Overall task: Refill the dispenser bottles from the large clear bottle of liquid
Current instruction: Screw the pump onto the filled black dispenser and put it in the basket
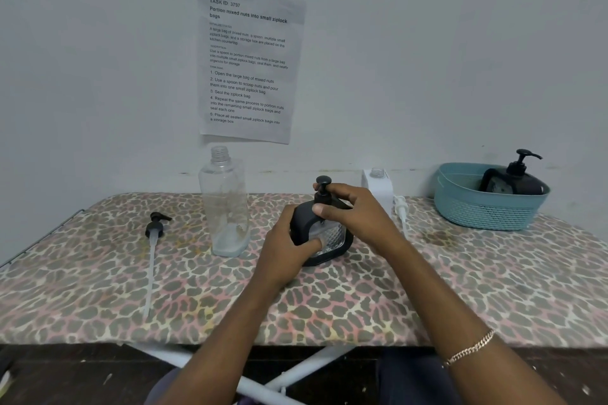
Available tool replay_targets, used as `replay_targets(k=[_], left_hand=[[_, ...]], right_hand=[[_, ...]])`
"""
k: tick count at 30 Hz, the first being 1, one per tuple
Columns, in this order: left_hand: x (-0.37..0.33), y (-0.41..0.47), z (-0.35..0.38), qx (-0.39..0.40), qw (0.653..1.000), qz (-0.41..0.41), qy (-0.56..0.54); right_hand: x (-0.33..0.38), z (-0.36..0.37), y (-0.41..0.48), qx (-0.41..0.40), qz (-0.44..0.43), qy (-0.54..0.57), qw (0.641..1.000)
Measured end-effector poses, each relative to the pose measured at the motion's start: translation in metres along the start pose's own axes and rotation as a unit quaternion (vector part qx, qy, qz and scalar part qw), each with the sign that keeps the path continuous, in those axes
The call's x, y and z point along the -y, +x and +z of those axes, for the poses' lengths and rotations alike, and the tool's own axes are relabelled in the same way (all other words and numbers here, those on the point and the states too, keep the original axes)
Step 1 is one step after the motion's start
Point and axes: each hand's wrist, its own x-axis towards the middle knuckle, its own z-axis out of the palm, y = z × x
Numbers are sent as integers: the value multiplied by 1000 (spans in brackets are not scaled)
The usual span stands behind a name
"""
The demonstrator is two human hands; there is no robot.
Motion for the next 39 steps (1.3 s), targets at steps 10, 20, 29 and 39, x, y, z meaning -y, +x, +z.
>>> replay_targets(k=[10, 20, 29, 39], left_hand=[[0, 0, -4, -29, 998, -50, -34], [-17, 1, 5, 13, 996, -44, -74], [-72, 45, 39, 84, 995, 28, -56], [-149, 139, 120, 83, 991, 102, -31]], right_hand=[[25, -35, 4, 118, 25, -230, 966], [53, -64, -7, 162, 38, -349, 922], [85, -136, -10, 107, 36, -371, 922], [122, -250, 0, -32, 66, -356, 932]])
